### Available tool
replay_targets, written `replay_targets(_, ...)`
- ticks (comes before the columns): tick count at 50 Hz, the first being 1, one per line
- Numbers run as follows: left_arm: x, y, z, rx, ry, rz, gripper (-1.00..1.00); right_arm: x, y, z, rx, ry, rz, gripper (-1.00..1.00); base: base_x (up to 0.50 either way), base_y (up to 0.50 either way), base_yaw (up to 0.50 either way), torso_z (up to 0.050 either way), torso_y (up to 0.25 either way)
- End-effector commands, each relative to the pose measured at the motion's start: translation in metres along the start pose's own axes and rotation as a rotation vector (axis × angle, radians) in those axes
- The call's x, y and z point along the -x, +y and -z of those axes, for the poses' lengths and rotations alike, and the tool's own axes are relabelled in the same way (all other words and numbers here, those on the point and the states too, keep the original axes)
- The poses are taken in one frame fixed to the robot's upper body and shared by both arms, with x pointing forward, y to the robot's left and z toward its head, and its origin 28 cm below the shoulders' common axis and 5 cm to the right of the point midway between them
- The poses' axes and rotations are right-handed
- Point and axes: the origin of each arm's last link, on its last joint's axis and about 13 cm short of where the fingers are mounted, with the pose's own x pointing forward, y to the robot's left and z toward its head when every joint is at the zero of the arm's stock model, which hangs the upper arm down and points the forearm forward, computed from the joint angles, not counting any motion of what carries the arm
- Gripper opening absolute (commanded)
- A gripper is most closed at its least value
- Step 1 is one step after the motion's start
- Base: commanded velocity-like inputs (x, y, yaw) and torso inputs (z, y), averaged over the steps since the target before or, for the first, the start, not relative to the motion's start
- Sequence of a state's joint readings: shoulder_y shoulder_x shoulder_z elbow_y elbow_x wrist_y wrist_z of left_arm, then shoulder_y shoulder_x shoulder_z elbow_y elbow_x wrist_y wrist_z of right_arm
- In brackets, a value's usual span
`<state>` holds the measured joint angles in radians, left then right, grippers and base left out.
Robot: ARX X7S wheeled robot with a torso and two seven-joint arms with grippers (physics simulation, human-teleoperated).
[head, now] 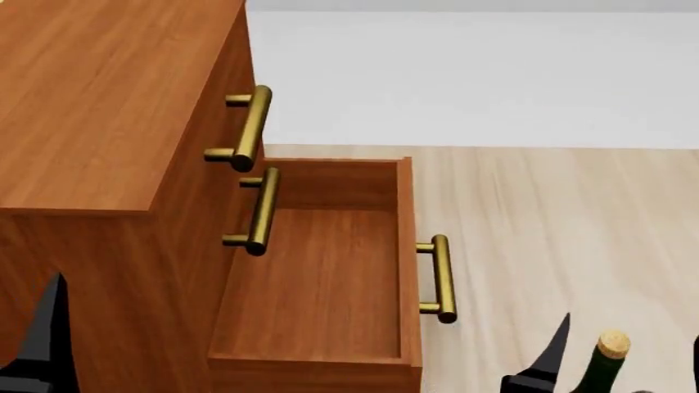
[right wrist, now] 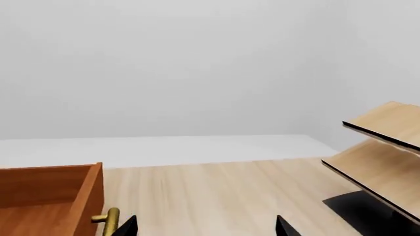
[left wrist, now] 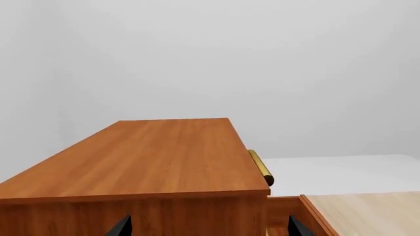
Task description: Put the wine bottle in the bottom drawer of the cabinet.
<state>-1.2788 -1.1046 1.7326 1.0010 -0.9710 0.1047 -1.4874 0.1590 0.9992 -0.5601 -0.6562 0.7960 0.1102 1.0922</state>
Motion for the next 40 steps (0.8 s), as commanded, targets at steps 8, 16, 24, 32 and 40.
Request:
replay_targets(8, -0.001, -0.001, 0.003, -0.003, 0.011, 0.001, 1.0, -0.009, 0.002, 0.024, -0.007, 0.083, -0.005, 1.0, 0.0, 0.0, 0.0, 0.0, 0.0)
replay_targets(16, -0.002, -0.001, 0.004, 0.0, 0.016, 0.001, 1.0, -0.014, 0.004, 0.033, -0.012, 0.114, -0.017, 1.0, 0.0, 0.0, 0.0, 0.0, 0.0)
replay_targets(24, -0.002, -0.001, 0.004, 0.003, 0.019, 0.001, 1.0, -0.024, 0.008, 0.04, -0.007, 0.146, -0.028, 1.0, 0.0, 0.0, 0.0, 0.0, 0.0)
replay_targets(32, -0.002, -0.001, 0.005, 0.003, 0.021, 0.001, 1.0, -0.029, 0.008, 0.047, -0.002, 0.157, -0.027, 1.0, 0.0, 0.0, 0.0, 0.0, 0.0)
replay_targets(40, -0.003, -0.001, 0.006, 0.003, 0.022, 0.0, 1.0, -0.035, 0.008, 0.051, 0.009, 0.163, -0.021, 1.0, 0.0, 0.0, 0.0, 0.0, 0.0)
